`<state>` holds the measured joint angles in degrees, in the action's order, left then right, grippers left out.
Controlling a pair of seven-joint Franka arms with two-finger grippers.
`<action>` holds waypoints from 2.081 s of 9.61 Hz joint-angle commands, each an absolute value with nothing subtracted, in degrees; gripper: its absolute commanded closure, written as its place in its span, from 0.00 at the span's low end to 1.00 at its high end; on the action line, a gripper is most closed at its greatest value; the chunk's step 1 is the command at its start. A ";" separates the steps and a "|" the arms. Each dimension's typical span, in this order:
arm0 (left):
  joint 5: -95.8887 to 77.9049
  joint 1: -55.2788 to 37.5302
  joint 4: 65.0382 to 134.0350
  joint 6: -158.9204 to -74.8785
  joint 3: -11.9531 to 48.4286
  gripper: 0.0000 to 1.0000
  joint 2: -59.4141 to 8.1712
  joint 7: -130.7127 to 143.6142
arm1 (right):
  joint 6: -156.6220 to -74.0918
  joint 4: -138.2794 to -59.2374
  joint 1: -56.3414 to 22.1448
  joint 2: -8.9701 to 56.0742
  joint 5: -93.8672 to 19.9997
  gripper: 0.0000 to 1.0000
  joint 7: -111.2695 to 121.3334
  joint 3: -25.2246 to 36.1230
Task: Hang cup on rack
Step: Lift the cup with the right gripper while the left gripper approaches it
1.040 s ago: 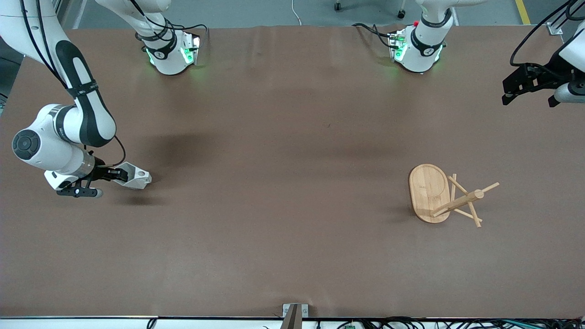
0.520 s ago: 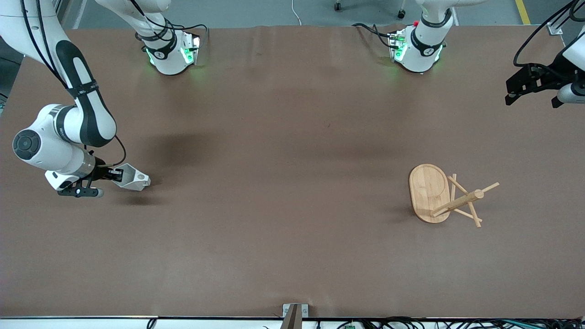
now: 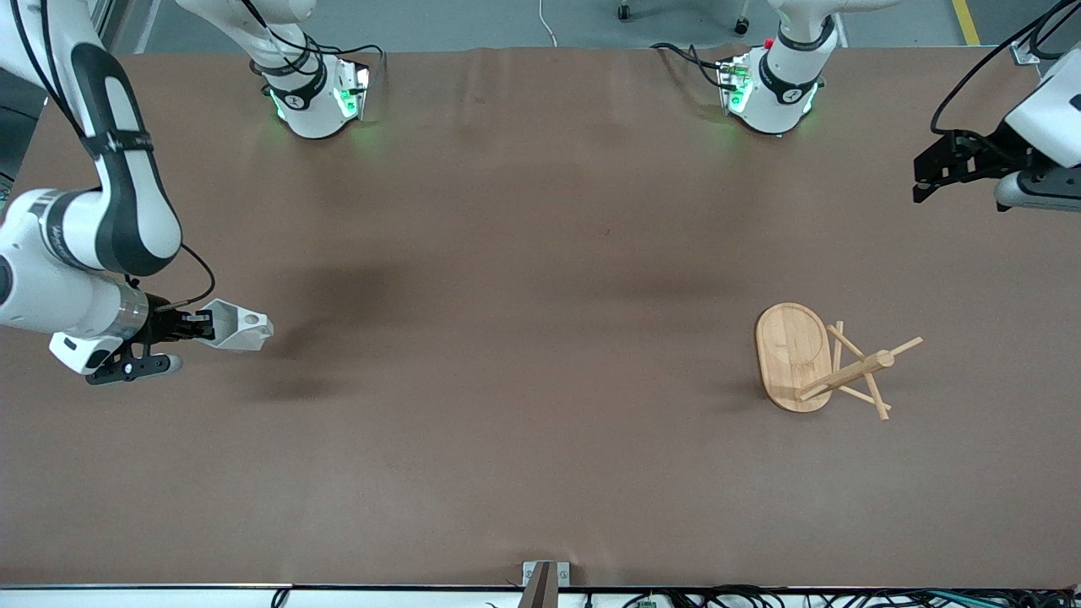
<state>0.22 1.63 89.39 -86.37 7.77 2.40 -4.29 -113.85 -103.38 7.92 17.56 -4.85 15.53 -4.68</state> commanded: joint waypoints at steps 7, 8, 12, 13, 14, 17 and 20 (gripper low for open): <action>-8.87 -12.20 89.39 -99.54 23.01 0.00 -5.08 -16.56 | -109.69 -105.81 -4.37 14.24 -51.55 1.00 9.67 -9.49; -9.05 -12.74 89.30 -102.97 24.51 0.00 -6.84 -21.31 | -109.60 -106.78 -5.70 14.24 -56.38 1.00 10.54 -9.49; -8.61 -13.18 89.74 -106.16 31.46 0.00 -9.84 -30.11 | -106.02 -112.31 -7.12 14.24 -73.43 1.00 21.85 -9.49; -8.70 -14.23 89.82 -106.43 31.55 0.00 -9.84 -31.36 | -104.60 -113.46 -7.03 14.24 -74.26 1.00 23.10 -9.58; -8.70 -14.85 89.82 -106.78 31.55 0.00 -10.37 -31.46 | -103.20 -114.08 -6.94 14.24 -74.62 1.00 23.29 -9.58; -8.35 -15.99 89.65 -112.22 31.55 0.00 -13.00 -31.73 | -99.15 -115.66 -6.94 14.24 -77.87 1.00 25.83 -9.58; -6.77 -18.45 89.21 -116.27 31.46 0.00 -15.29 -30.85 | -97.31 -118.47 -7.91 14.24 -83.92 1.00 29.95 -9.58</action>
